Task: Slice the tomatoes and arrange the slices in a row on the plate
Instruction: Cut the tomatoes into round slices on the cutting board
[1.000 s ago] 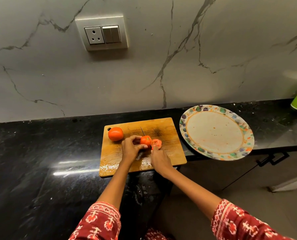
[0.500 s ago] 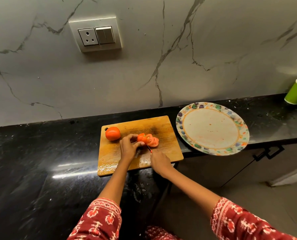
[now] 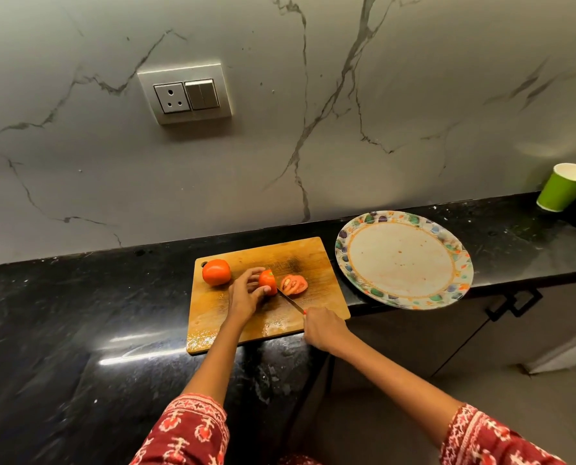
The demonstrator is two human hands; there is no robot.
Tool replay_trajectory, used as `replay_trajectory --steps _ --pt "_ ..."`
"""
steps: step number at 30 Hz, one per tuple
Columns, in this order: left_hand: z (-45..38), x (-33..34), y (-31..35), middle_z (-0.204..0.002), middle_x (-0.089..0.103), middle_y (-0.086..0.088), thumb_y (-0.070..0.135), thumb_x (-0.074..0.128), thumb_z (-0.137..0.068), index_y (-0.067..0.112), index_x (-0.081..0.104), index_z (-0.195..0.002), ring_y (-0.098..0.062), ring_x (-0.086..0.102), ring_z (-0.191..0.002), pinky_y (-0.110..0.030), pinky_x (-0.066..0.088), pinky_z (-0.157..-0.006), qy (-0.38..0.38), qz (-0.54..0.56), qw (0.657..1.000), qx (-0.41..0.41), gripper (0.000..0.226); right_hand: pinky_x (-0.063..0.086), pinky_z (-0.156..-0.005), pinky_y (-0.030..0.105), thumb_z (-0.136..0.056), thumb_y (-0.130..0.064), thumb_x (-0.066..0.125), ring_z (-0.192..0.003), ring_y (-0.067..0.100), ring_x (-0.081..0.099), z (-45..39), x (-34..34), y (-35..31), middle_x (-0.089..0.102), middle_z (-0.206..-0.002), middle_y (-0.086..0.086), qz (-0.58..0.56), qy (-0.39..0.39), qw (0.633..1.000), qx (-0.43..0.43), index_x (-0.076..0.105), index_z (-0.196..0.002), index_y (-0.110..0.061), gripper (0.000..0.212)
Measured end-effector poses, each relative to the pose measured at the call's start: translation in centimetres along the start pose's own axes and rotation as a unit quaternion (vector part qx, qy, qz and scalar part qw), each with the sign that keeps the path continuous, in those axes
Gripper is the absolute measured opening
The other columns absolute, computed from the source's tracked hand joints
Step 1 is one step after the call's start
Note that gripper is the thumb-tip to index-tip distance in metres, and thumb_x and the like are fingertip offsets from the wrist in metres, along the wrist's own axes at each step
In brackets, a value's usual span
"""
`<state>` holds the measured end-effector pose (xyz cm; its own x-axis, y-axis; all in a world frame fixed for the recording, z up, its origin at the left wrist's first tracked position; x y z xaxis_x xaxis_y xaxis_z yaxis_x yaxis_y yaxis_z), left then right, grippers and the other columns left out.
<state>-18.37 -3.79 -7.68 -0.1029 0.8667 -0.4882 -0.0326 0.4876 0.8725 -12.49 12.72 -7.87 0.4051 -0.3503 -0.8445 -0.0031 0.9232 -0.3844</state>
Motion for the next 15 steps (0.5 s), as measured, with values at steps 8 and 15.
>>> replay_trajectory --steps 8,15 --pt "0.6 0.1 0.0 -0.104 0.063 0.002 0.005 0.074 -0.073 0.011 0.064 -0.105 -0.015 0.060 -0.100 -0.031 0.052 -0.085 0.050 0.018 0.998 0.024 0.035 0.034 -0.069 0.030 -0.101 -0.020 0.032 -0.104 0.035 0.056 0.2 -3.0 -1.5 0.059 -0.112 0.019 -0.082 0.082 0.993 -0.005 0.052 -0.111 -0.001 0.029" --pt "0.7 0.5 -0.3 -0.103 0.064 -0.003 0.001 0.073 -0.072 0.011 0.063 -0.101 -0.016 0.060 -0.097 -0.027 0.051 -0.081 0.055 0.056 0.997 0.010 0.033 0.036 -0.074 0.033 -0.102 -0.023 0.030 -0.109 0.037 0.054 -0.3 -1.8 -2.6 0.056 -0.117 0.020 -0.093 0.069 0.993 -0.009 0.048 -0.118 0.000 0.034"
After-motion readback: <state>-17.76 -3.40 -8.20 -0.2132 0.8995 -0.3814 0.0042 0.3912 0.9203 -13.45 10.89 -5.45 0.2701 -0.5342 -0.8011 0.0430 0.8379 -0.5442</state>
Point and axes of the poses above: each hand's wrist, its own z-axis away from the middle knuckle, its own x-axis out of the palm, y = z × x, the point moved 6 cm from there along -z, towards the middle knuckle
